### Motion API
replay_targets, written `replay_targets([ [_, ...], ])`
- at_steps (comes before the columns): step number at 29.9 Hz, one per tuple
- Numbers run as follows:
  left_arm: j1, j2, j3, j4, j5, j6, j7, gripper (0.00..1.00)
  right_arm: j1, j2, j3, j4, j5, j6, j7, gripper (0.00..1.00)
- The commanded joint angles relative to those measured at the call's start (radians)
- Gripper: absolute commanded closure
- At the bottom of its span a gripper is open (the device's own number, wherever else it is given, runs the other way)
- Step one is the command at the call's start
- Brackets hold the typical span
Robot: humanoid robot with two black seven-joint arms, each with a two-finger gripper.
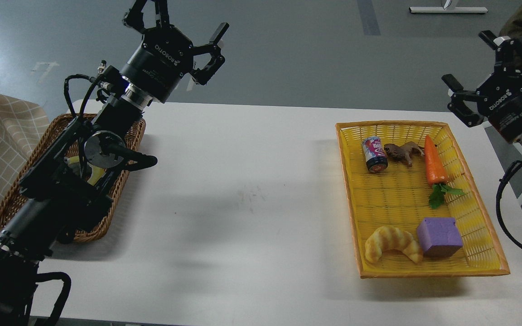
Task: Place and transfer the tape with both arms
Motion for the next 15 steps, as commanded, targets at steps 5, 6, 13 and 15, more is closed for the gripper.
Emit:
replay_targets([
  [5,-0.001,0.001,0.000,0.001,0.002,0.000,0.002,0.02,0.026,-0.054,0.011,0.014,0.006,0.000,0.006,0.00],
  [6,-0.001,0.003,0.002,0.004,0.003,0.000,0.003,0.02,0.026,-0.047,0.025,0.014,0.006,0.000,0.008,0.00],
  [13,-0.008,0.006,-0.001,0.009,0.006,0.000,-0.005,0.02,0.023,0.033,0.134,0.012,0.006,0.000,0.009,0.00],
  [15,-0.010,0.012,-0.001,0.009,0.008,0.000,-0.003,0.02,0.026,0.079,0.155,0.014,0.006,0.000,0.009,0.00],
])
